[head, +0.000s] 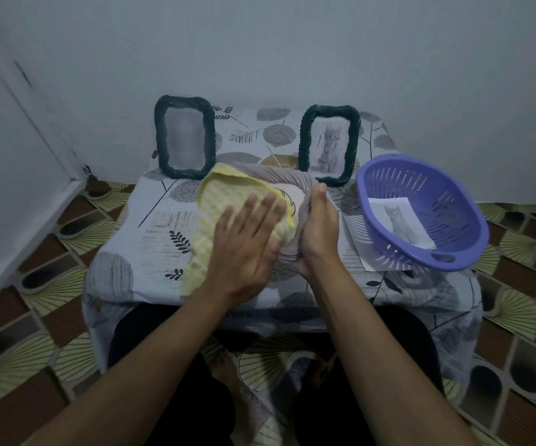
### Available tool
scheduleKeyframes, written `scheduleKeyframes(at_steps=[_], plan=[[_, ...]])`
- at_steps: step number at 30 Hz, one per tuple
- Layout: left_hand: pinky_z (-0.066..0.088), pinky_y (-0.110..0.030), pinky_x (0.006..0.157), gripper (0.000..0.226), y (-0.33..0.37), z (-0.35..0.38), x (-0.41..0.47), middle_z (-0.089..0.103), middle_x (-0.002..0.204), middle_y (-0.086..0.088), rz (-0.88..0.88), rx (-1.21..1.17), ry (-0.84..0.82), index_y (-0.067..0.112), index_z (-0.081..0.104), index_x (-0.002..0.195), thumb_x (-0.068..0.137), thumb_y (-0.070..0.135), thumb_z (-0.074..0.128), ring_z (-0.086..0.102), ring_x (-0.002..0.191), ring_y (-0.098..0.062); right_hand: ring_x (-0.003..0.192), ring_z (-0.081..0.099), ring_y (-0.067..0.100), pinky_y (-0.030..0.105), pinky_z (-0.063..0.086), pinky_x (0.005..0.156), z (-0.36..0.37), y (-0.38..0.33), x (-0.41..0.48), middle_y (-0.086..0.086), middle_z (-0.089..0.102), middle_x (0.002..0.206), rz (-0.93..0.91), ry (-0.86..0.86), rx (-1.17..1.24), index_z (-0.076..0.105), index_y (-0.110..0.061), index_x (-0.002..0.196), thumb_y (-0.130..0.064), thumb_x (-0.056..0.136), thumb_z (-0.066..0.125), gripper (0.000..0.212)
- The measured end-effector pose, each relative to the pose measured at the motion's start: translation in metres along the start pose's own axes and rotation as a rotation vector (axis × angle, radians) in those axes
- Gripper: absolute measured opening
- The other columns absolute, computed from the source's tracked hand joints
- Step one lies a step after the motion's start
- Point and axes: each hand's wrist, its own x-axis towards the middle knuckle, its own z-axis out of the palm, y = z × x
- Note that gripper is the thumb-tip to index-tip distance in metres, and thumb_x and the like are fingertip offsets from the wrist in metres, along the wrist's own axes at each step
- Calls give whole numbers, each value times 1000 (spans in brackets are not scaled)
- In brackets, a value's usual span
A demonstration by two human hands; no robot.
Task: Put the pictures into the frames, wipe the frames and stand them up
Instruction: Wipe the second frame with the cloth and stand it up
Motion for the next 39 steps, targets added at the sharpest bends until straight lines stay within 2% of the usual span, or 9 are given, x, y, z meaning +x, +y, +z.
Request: scheduleKeyframes(at_steps=[4,8,12,17,21,24,29,33,39], plan=[[-1,-49,121,54,-18,5,1,4,167,8,-403,-135,78,46,5,155,102,53,7,-5,154,-20,133,52,32,56,34,115,6,-1,4,21,58,137,9,29,142,52,-1,136,-57,90,51,73],[-11,-33,120,64,-14,-1,20,-25,164,-2,-745,-598,190,25,-11,158,107,42,23,-21,151,-18,134,52,28,52,35,116,11,10,4,16,58,139,-3,70,154,50,-6,140,-60,88,48,75],[11,-39,123,67,4,-14,39,-2,167,-6,-1051,-954,173,24,-17,156,108,41,26,9,153,-25,138,46,22,48,33,118,20,18,-1,10,50,148,10,98,222,42,-12,148,-55,97,42,67],[26,-41,120,61,16,-9,37,33,159,-3,-917,-965,263,21,6,159,107,38,32,33,144,-22,130,54,28,49,40,113,29,16,-8,14,57,139,91,-8,368,50,-9,140,-56,99,43,63],[38,-26,101,46,6,-20,36,55,130,12,-855,-931,338,28,35,151,106,35,40,53,119,-9,83,60,21,33,51,77,10,-1,-4,4,69,79,163,-219,492,59,-13,86,-18,90,32,27],[50,-33,99,40,-8,-32,38,66,122,10,-775,-820,338,23,52,140,103,39,48,62,110,-5,88,60,26,40,45,92,-4,-13,-4,8,68,82,242,-304,558,70,-12,76,-21,72,39,33],[56,-35,88,46,-25,-41,44,71,114,6,-607,-680,209,23,59,135,101,51,47,67,103,-8,127,47,40,56,32,115,-16,-15,7,26,48,144,383,-438,444,48,0,142,-32,89,46,62],[49,-31,70,56,-29,-39,45,68,92,0,-520,-480,161,19,60,134,102,58,35,65,87,-18,134,48,39,59,32,115,-16,-8,13,22,51,145,423,-440,357,45,-8,147,-54,101,32,66],[35,-43,107,55,-14,-24,33,36,155,-5,-386,-206,33,32,15,158,106,50,18,37,135,-22,132,50,40,60,32,115,-12,14,22,22,52,144,363,-314,370,41,-8,149,-62,95,35,76]])
